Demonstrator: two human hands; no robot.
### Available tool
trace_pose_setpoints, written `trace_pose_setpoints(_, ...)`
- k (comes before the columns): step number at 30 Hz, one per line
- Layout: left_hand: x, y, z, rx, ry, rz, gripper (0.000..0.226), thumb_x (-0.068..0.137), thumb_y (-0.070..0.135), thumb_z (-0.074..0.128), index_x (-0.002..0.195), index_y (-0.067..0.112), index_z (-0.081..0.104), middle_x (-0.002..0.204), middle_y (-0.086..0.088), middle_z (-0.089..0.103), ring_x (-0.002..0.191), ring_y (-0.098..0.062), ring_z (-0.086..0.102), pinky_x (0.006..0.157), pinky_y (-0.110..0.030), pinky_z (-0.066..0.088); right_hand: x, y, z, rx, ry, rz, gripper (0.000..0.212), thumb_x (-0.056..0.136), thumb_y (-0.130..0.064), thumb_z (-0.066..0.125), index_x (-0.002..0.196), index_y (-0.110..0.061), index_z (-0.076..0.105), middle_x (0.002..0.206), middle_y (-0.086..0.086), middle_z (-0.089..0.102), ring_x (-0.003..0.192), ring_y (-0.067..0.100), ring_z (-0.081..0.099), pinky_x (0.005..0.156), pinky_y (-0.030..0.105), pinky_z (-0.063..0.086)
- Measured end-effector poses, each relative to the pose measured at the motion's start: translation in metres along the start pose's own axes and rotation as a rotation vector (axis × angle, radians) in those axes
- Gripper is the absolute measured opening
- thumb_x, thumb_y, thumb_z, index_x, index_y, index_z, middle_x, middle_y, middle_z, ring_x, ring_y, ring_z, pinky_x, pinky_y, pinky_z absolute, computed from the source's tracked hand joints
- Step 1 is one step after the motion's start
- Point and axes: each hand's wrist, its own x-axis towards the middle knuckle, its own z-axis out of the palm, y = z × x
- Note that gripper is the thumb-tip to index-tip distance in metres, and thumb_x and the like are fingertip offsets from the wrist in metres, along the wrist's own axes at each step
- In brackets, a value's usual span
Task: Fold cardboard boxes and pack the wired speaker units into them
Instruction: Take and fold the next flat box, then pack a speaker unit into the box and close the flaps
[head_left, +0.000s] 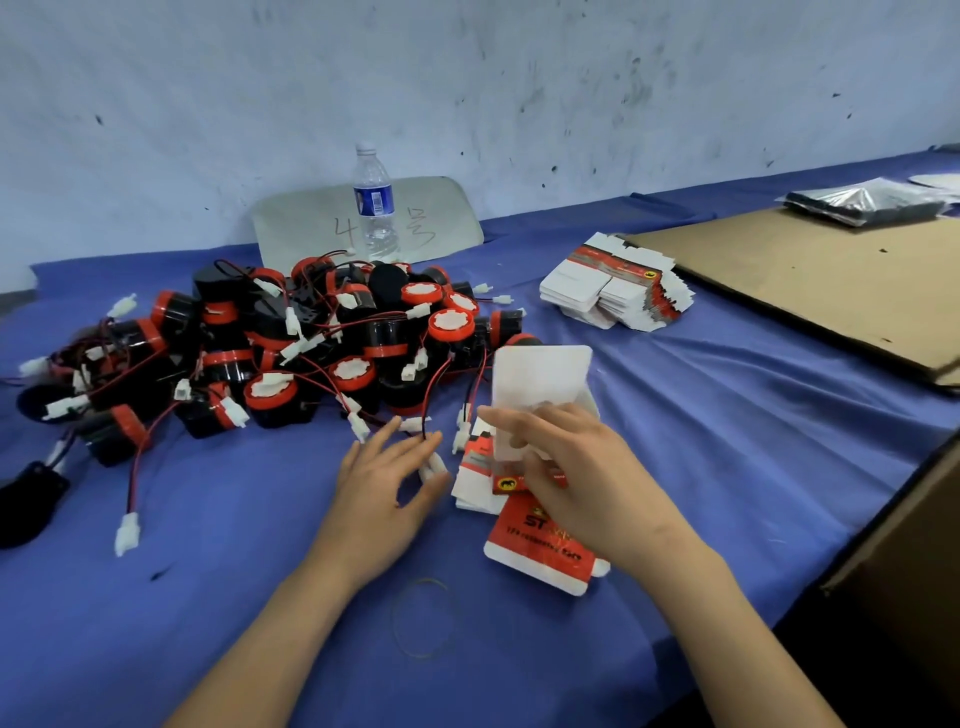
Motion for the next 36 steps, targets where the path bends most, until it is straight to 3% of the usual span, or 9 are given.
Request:
trace_pose_setpoints(7, -0.007, 0.031, -0.025, -0.631, 0.391, -0.166, 0.017, 0.088, 0.008, 0.065, 0.081, 0.022, 0.072, 0.086, 0.016, 0.074, 0.088, 0.005, 0.065, 0.077, -0.006, 0.044, -0.002, -0.018, 0.01, 0.234, 0.259, -0.089, 0.037, 0.082, 0.005, 0.05, 0.107, -0.014, 0.071, 0.078, 0.001, 0.065, 0.068, 0.011, 0.056, 0.062, 0.015, 0.047)
trace_pose_setpoints(11, -0.019, 0.05, -0.034, -0.537, 0.476, 0.129, 0.016, 0.093, 0.017, 0.055, 0.092, 0.012, 0.069, 0.096, 0.012, 0.072, 0.098, 0.005, 0.063, 0.089, -0.015, 0.047, -0.003, -0.027, 0.022, 0.584, 0.042, 0.131, 0.056, 0.089, -0.001, 0.047, 0.125, -0.044, 0.052, 0.079, -0.001, 0.066, 0.068, 0.018, 0.063, 0.068, 0.035, 0.055)
trace_pose_setpoints(14, -0.029, 0.057, -0.025, -0.385, 0.39, 0.474, 0.024, 0.095, 0.023, 0.047, 0.106, 0.01, 0.065, 0.119, 0.006, 0.064, 0.121, -0.01, 0.057, 0.104, -0.032, 0.043, -0.002, -0.029, 0.031, 0.687, -0.015, 0.168, 0.055, 0.089, 0.003, 0.051, 0.133, -0.03, 0.047, 0.099, -0.004, 0.068, 0.088, 0.013, 0.066, 0.08, 0.025, 0.054)
trace_pose_setpoints(16, -0.033, 0.061, -0.016, -0.327, 0.308, 0.642, 0.034, 0.101, 0.032, 0.042, 0.119, 0.012, 0.063, 0.129, 0.005, 0.056, 0.127, -0.016, 0.052, 0.106, -0.037, 0.042, -0.002, -0.03, 0.032, 0.719, 0.03, 0.121, 0.039, 0.084, 0.003, 0.047, 0.12, -0.01, 0.057, 0.102, 0.002, 0.067, 0.096, 0.015, 0.064, 0.086, 0.027, 0.05)
trace_pose_setpoints(19, -0.031, 0.06, -0.011, -0.34, 0.316, 0.735, 0.043, 0.101, 0.04, 0.039, 0.142, 0.026, 0.041, 0.139, -0.002, 0.047, 0.135, -0.03, 0.042, 0.11, -0.047, 0.034, -0.004, -0.032, 0.031, 0.806, 0.086, 0.126, 0.016, 0.091, -0.017, 0.044, 0.089, -0.011, 0.059, 0.079, -0.002, 0.06, 0.077, 0.016, 0.056, 0.072, 0.036, 0.047)
trace_pose_setpoints(25, -0.024, 0.053, -0.013, -0.596, 0.475, 0.153, 0.064, 0.09, 0.055, 0.048, 0.145, 0.037, 0.021, 0.153, -0.002, 0.031, 0.139, -0.022, 0.038, 0.113, -0.034, 0.033, 0.0, -0.027, 0.021, 1.403, 0.16, 0.151, 0.026, 0.082, -0.02, 0.041, 0.059, -0.019, 0.054, 0.058, 0.003, 0.048, 0.071, 0.024, 0.056, 0.077, 0.028, 0.046)
trace_pose_setpoints(28, -0.024, 0.048, -0.012, -0.781, 0.43, 0.061, 0.061, 0.085, 0.051, 0.049, 0.14, 0.039, 0.027, 0.133, 0.01, 0.055, 0.106, -0.014, 0.065, 0.09, -0.023, 0.05, 0.0, -0.025, 0.012, 1.57, 0.177, 0.11, 0.019, 0.072, -0.023, 0.046, 0.055, -0.016, 0.051, 0.053, 0.006, 0.044, 0.066, 0.025, 0.056, 0.079, 0.035, 0.049)
trace_pose_setpoints(32, -0.025, 0.049, -0.013, -0.814, 0.349, 0.086, 0.071, 0.077, 0.062, 0.064, 0.138, 0.042, 0.032, 0.12, 0.003, 0.065, 0.066, -0.001, 0.062, 0.06, -0.016, 0.047, -0.001, -0.024, 0.004, 1.592, 0.191, 0.069, 0.021, 0.067, -0.029, 0.059, 0.054, -0.016, 0.049, 0.052, 0.006, 0.048, 0.069, 0.025, 0.055, 0.081, 0.035, 0.051)
trace_pose_setpoints(36, -0.027, 0.047, -0.01, -0.773, 0.33, 0.106, 0.083, 0.066, 0.043, 0.079, 0.134, 0.057, 0.034, 0.119, 0.007, 0.065, 0.107, -0.014, 0.065, 0.085, -0.023, 0.053, 0.002, -0.02, -0.003, 1.463, 0.254, 0.172, 0.022, 0.076, -0.022, 0.05, 0.055, -0.015, 0.053, 0.054, 0.01, 0.048, 0.073, 0.028, 0.057, 0.074, 0.036, 0.049)
